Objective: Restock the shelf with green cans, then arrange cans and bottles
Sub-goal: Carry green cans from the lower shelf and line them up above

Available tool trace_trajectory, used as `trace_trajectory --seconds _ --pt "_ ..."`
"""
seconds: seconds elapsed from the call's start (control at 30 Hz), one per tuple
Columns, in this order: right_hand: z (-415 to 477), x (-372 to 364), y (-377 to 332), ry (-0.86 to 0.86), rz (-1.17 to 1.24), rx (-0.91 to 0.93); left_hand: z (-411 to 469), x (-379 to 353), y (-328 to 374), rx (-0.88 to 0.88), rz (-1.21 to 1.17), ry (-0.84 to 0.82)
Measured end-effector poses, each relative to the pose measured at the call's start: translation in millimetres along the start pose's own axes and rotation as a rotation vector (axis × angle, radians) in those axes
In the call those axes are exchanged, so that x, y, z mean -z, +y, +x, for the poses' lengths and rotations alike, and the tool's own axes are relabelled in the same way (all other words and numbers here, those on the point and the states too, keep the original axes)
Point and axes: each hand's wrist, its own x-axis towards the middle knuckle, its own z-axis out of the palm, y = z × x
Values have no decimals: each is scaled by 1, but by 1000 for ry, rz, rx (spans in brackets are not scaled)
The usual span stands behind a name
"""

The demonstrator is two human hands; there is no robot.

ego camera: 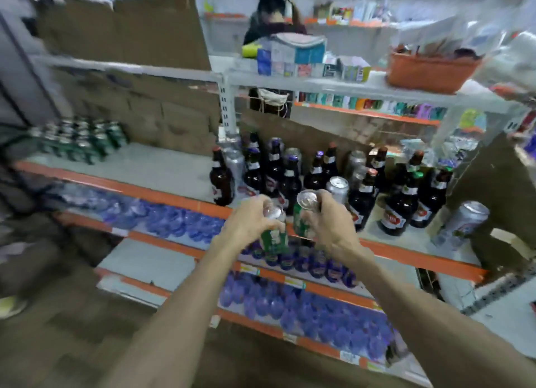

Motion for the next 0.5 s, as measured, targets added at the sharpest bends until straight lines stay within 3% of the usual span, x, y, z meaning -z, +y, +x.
trace_trajectory --seconds 0.27,0.5 --pt "8 -47 -235 32 36 170 -71 233 -93 67 18 284" --pt "24 -125 -359 -45 69 266 -107 337 -174 120 -28 416"
